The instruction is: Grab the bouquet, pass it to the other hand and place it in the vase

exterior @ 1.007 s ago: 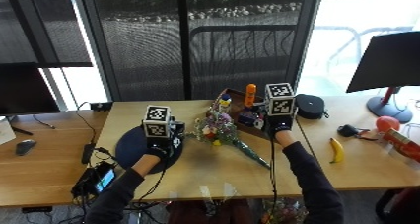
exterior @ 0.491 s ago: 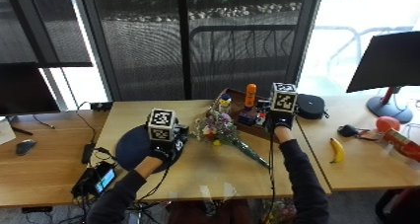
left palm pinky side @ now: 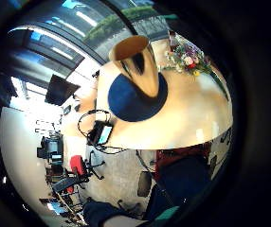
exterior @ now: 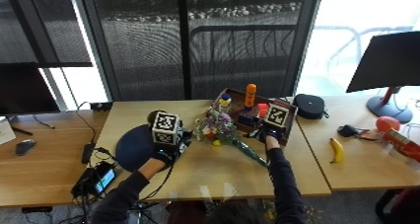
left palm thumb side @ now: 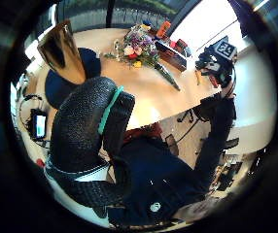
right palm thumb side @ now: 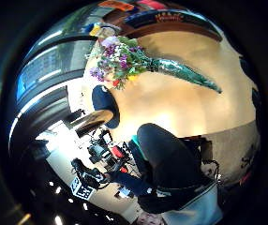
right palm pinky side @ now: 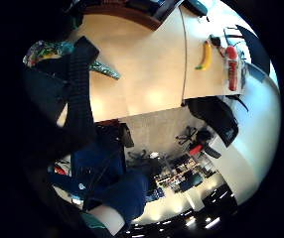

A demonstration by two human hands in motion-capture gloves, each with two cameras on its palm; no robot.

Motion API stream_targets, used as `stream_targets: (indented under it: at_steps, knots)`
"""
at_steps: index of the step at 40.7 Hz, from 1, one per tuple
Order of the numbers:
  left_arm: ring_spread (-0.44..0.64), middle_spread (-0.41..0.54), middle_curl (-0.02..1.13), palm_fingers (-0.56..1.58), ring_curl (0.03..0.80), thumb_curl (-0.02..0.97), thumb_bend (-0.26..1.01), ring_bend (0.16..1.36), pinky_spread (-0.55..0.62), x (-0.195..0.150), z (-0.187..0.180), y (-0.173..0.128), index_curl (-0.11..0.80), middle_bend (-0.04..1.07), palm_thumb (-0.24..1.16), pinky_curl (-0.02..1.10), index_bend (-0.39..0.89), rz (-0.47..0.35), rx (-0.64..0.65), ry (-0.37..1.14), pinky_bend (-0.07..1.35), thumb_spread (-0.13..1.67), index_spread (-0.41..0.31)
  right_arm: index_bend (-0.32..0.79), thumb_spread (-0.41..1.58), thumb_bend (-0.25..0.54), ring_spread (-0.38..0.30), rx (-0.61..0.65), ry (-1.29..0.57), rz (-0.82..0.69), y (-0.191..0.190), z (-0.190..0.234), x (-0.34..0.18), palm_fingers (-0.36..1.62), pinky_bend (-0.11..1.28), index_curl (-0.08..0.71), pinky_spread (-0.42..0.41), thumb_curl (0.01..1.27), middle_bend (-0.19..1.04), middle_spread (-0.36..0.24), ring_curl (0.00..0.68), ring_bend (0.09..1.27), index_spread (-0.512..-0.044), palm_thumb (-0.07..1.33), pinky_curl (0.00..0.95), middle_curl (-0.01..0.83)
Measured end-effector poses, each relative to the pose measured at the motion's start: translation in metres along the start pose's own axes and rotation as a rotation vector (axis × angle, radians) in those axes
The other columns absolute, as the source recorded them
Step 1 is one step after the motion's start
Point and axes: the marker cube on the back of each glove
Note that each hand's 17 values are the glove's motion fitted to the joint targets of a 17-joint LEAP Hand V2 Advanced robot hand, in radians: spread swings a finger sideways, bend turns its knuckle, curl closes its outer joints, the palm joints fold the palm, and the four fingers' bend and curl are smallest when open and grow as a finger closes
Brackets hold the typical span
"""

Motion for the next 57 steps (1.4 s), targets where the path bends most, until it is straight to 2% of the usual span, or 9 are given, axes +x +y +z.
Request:
stream_targets:
  at_steps: [12,18,24,31,35,44,49,53,57]
  knots:
    - [0.27,0.267,0.28,0.15,0.300,0.258,-0.02,0.66,0.38,-0.014,0.018,-0.008,0.315,0.17,0.18,0.34,0.15,-0.038,-0.056,0.037,0.46,1.20,-0.001,0.04,1.07,-0.008,-0.018,0.233,-0.026,0.033,-0.070,0.060,-0.005,0.35,0.90,0.042,0.144,0.33,0.26,0.038,0.378,0.76,-0.138,0.49,0.393,0.406]
    - [0.29,0.267,0.28,0.14,0.295,0.259,-0.02,0.65,0.38,-0.014,0.026,-0.011,0.318,0.17,0.18,0.34,0.15,-0.026,-0.065,0.055,0.47,1.20,-0.001,0.08,1.07,-0.012,-0.012,0.132,-0.034,0.105,-0.082,0.095,-0.003,0.36,0.89,0.057,0.164,0.33,0.27,0.040,0.372,0.74,-0.128,0.52,0.384,0.413]
    - [0.32,0.267,0.29,0.14,0.288,0.261,-0.01,0.63,0.38,-0.014,0.029,-0.008,0.322,0.18,0.18,0.34,0.16,-0.037,-0.070,0.061,0.47,1.20,-0.001,0.10,1.08,-0.004,-0.018,0.149,-0.030,0.123,-0.087,0.110,-0.012,0.40,0.86,0.081,0.189,0.33,0.29,0.027,0.364,0.71,-0.129,0.57,0.368,0.423]
    - [0.33,0.270,0.29,0.14,0.284,0.266,-0.01,0.62,0.38,-0.018,0.035,-0.005,0.325,0.18,0.20,0.34,0.16,-0.017,-0.080,0.063,0.46,1.21,-0.001,0.22,1.14,0.053,-0.025,0.233,-0.051,0.179,-0.088,0.113,-0.026,0.51,0.67,0.166,0.239,0.36,0.37,-0.027,0.332,0.57,-0.247,0.72,0.319,0.443]
    - [0.33,0.271,0.29,0.14,0.283,0.267,-0.01,0.61,0.38,-0.024,0.035,-0.003,0.326,0.17,0.20,0.34,0.16,-0.027,-0.096,0.063,0.46,1.21,-0.001,0.26,1.18,0.064,-0.034,0.349,-0.070,0.173,-0.097,0.109,-0.030,0.54,0.56,0.215,0.291,0.37,0.37,-0.040,0.328,0.53,-0.275,0.77,0.294,0.444]
    - [0.34,0.272,0.29,0.14,0.279,0.267,-0.02,0.61,0.38,-0.028,0.038,-0.008,0.331,0.17,0.21,0.34,0.16,-0.041,-0.087,0.084,0.45,1.21,-0.001,0.34,1.22,0.120,-0.096,0.394,-0.168,0.166,-0.094,0.126,-0.031,0.69,0.33,0.307,0.346,0.39,0.35,-0.075,0.322,0.47,-0.275,0.92,0.244,0.445]
    - [0.34,0.270,0.30,0.14,0.278,0.267,-0.02,0.60,0.38,-0.026,0.035,0.001,0.333,0.17,0.21,0.34,0.16,-0.043,-0.119,0.061,0.45,1.21,-0.001,0.46,1.23,0.137,-0.168,0.433,-0.204,0.305,-0.101,0.141,-0.022,0.80,0.09,0.371,0.346,0.39,0.46,-0.122,0.335,0.47,-0.273,0.98,0.182,0.488]
    - [0.34,0.268,0.30,0.14,0.277,0.267,-0.02,0.60,0.38,-0.024,0.031,0.004,0.333,0.17,0.21,0.34,0.16,-0.048,-0.126,0.062,0.45,1.21,-0.001,0.51,1.24,0.136,-0.208,0.396,-0.232,0.266,-0.097,0.151,-0.026,0.83,0.06,0.414,0.338,0.39,0.51,-0.148,0.354,0.48,-0.269,1.00,0.145,0.515]
    - [0.35,0.267,0.30,0.15,0.277,0.267,-0.02,0.60,0.38,-0.024,0.033,0.001,0.333,0.17,0.21,0.34,0.16,-0.032,-0.113,0.064,0.44,1.21,-0.001,0.55,1.23,0.119,-0.236,0.385,-0.180,0.364,-0.096,0.158,-0.014,0.88,0.07,0.452,0.308,0.38,0.56,-0.166,0.377,0.50,-0.266,1.00,0.125,0.543]
